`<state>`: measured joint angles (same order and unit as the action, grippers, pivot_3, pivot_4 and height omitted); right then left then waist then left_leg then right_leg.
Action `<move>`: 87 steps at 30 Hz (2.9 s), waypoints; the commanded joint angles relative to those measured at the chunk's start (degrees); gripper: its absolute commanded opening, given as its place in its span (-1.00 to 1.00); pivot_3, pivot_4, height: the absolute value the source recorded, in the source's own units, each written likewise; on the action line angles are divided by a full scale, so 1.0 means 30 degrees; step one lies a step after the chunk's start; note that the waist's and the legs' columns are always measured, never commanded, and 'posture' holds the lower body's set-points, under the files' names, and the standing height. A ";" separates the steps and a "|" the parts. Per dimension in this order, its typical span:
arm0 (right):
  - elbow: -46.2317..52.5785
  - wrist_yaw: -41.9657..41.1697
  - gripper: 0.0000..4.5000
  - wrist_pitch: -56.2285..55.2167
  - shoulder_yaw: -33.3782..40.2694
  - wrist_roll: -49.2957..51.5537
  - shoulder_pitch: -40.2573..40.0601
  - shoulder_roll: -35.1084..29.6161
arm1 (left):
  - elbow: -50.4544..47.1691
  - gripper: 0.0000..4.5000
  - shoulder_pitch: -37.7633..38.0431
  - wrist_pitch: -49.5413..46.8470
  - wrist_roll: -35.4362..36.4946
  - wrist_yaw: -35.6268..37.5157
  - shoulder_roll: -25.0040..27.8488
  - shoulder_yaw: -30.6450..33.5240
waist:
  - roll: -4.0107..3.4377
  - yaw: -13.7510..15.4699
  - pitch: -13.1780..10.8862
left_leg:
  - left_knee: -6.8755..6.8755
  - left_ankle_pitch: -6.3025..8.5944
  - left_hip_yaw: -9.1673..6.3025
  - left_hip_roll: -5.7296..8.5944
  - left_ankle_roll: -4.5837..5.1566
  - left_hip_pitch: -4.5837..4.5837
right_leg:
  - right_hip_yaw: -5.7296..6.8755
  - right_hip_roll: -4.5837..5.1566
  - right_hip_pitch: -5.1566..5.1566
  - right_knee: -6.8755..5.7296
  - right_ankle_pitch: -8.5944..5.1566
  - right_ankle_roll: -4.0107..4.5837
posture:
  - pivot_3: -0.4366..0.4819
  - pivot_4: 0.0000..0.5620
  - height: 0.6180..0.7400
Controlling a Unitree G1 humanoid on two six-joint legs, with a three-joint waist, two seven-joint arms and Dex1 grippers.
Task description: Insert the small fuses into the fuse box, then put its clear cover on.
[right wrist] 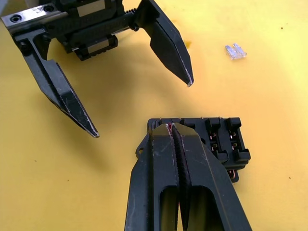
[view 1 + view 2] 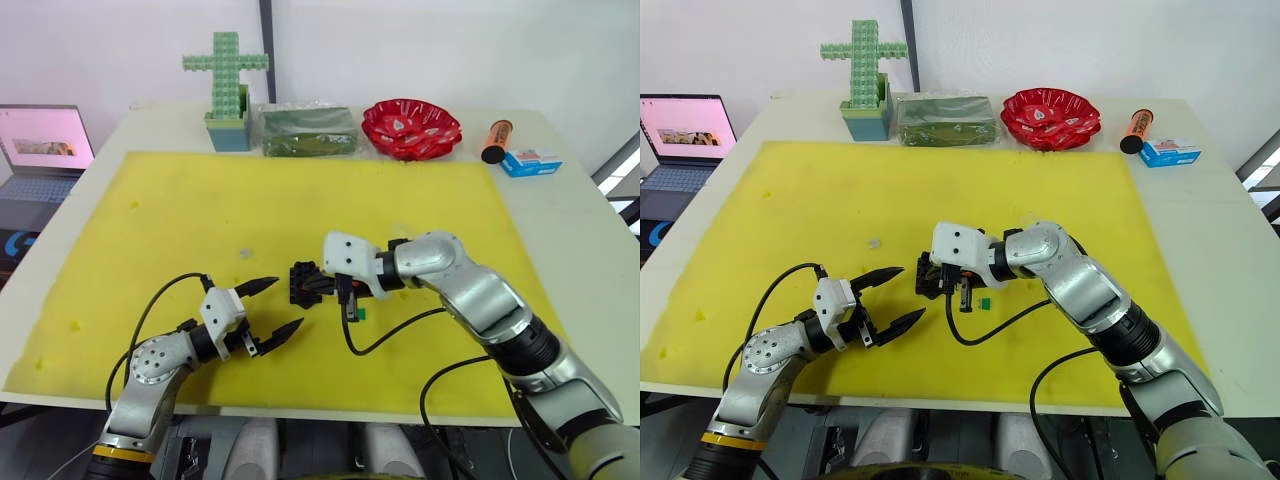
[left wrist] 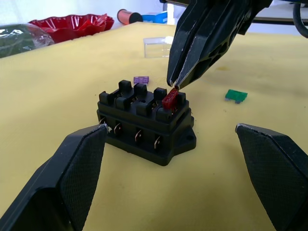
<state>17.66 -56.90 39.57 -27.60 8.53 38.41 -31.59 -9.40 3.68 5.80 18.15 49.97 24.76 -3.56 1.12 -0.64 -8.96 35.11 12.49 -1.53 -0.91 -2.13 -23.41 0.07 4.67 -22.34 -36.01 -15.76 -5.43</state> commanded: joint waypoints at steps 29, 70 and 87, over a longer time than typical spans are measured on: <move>-0.2862 -0.0379 -0.98 -0.2496 -0.1621 -0.2305 -0.1088 -0.0595 | -0.1069 1.00 0.0598 0.0171 0.0272 -0.0167 0.0105 0.0198 | -0.0002 0.0021 0.0033 | 0.0004 0.0000 -0.0003 -0.0001 0.0000 0.0019 | 0.0000 0.0001 0.0023 0.0001 -0.0001 0.0002 | -0.05 -0.47 1.00; 0.2230 0.0401 -0.79 -0.0581 0.6967 0.3488 -0.2964 -0.1389 | -0.2383 1.00 -0.0299 -0.3007 0.4304 0.1461 0.3873 0.4336 | -0.0025 0.0114 0.0006 | -0.0007 0.0002 -0.0043 -0.0022 -0.0004 -0.0010 | -0.0001 0.0051 -0.0013 0.0036 -0.0005 0.0013 | -0.05 -0.47 1.00; -0.2543 0.2636 0.99 -0.7137 1.6001 0.2159 -1.0596 -0.5222 | 0.7162 1.00 -0.3351 -0.0900 0.2297 0.1305 0.7031 0.9143 | -0.0032 -0.0042 -0.0029 | -0.0040 0.0018 0.0092 -0.0019 0.0025 -0.0022 | -0.0006 0.0007 0.0013 0.0161 0.0004 -0.0005 | -0.05 -0.47 1.00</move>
<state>9.13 -49.31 20.44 18.43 14.75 6.07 -46.54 11.93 -5.94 1.01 25.47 53.65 45.04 21.90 1.02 -0.77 -9.05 35.00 12.55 -1.25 -0.98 -2.05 -23.47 0.06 4.69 -22.31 -35.54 -15.74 -5.44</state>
